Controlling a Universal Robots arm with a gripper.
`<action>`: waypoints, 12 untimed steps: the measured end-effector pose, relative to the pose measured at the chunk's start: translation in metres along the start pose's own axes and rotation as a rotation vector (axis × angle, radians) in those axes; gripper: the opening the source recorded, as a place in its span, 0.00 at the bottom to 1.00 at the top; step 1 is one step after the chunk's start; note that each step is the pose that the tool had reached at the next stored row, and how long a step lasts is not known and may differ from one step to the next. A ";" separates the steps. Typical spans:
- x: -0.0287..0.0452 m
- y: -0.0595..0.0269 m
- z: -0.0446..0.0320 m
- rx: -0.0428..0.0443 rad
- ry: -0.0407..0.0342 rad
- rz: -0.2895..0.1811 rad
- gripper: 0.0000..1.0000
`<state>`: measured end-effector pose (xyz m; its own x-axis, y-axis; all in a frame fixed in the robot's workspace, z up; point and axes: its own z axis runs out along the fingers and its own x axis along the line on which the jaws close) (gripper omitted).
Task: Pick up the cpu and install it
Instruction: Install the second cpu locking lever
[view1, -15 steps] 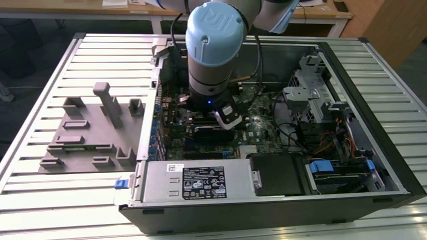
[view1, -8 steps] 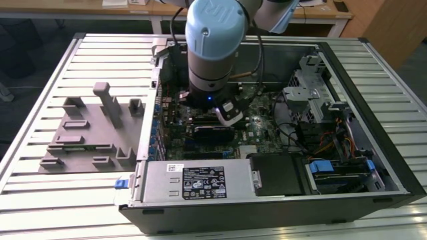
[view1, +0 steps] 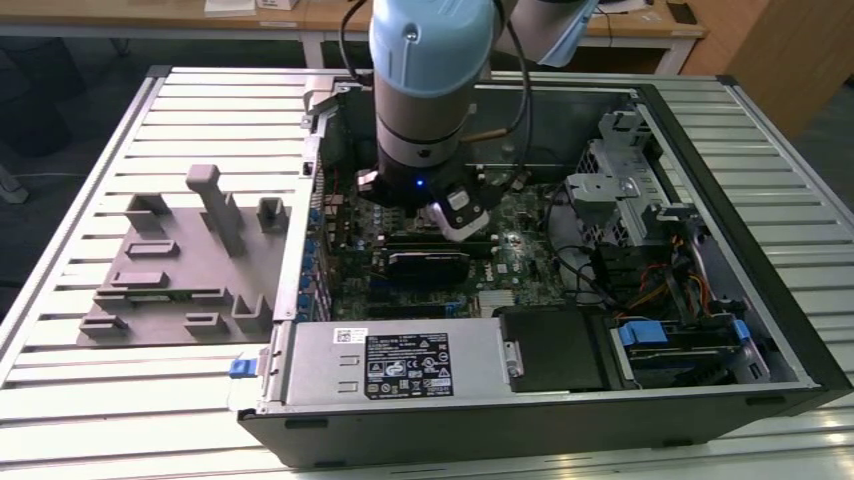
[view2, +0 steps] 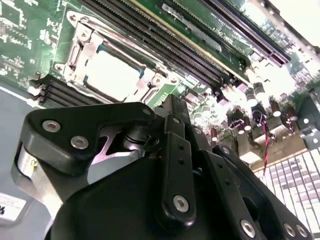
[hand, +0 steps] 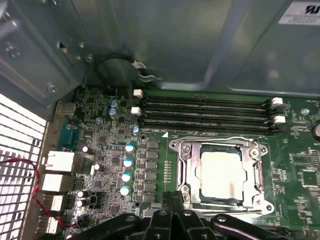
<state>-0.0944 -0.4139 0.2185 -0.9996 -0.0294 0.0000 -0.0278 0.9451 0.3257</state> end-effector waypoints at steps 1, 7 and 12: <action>0.0000 0.0005 -0.0015 0.0023 -0.0001 0.000 0.11; 0.0000 0.0018 -0.0042 0.0461 -0.0030 0.013 0.11; -0.0021 0.0051 -0.0030 0.0769 -0.0073 0.028 0.11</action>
<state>-0.0924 -0.4100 0.2230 -1.0000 -0.0009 0.0009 -0.0006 0.9677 0.2521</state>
